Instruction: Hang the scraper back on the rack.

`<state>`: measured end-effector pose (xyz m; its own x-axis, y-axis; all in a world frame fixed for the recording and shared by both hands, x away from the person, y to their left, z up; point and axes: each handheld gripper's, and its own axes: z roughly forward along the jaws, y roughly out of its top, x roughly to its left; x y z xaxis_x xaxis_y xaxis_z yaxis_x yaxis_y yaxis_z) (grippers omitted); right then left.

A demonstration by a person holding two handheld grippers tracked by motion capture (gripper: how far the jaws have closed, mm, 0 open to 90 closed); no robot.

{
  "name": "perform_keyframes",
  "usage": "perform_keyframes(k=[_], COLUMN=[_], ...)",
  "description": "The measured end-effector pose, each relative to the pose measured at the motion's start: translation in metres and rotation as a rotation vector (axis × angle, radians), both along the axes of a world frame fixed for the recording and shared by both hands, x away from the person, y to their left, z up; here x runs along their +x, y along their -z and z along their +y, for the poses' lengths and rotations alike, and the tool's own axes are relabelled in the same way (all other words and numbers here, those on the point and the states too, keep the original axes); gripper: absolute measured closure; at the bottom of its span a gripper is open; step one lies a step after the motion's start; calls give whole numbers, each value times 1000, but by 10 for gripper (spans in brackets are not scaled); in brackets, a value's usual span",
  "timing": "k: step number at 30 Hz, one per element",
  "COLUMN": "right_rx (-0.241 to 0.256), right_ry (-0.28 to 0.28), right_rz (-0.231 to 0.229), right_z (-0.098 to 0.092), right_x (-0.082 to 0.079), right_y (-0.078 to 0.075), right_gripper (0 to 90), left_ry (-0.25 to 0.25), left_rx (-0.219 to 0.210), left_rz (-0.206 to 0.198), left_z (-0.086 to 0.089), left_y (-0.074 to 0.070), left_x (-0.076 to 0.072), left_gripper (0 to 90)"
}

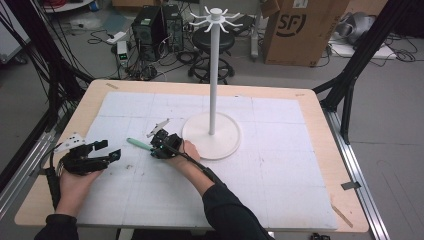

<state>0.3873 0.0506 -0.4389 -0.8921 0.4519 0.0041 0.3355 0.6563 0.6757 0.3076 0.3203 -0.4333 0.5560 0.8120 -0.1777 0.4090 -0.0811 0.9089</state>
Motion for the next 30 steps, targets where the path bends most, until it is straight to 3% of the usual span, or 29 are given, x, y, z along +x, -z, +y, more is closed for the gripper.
perform_keyframes(k=[6, 9, 12, 19, 30], right_rx=[11, 48, 72, 176, 327], right_ry=[-6, -25, -32, -39, -32], right_rz=[9, 47, 50, 42, 5], right_z=[-2, -4, -7, -34, -123], right_x=[1, 3, 0, -8, -24], right_y=[0, -2, -11, -51, -124], right_gripper=[811, 812, 811, 811, 810], left_ry=[-1, -6, -9, -16, -11], left_rx=[-6, -8, -14, -56, -63], left_rz=[-2, -7, -15, -32, -31], left_z=[2, 4, 5, 9, 7], left_y=[0, 0, -1, -3, -3], left_x=[-1, -1, -3, -5, -5], left_gripper=[261, 261, 261, 242, 231])
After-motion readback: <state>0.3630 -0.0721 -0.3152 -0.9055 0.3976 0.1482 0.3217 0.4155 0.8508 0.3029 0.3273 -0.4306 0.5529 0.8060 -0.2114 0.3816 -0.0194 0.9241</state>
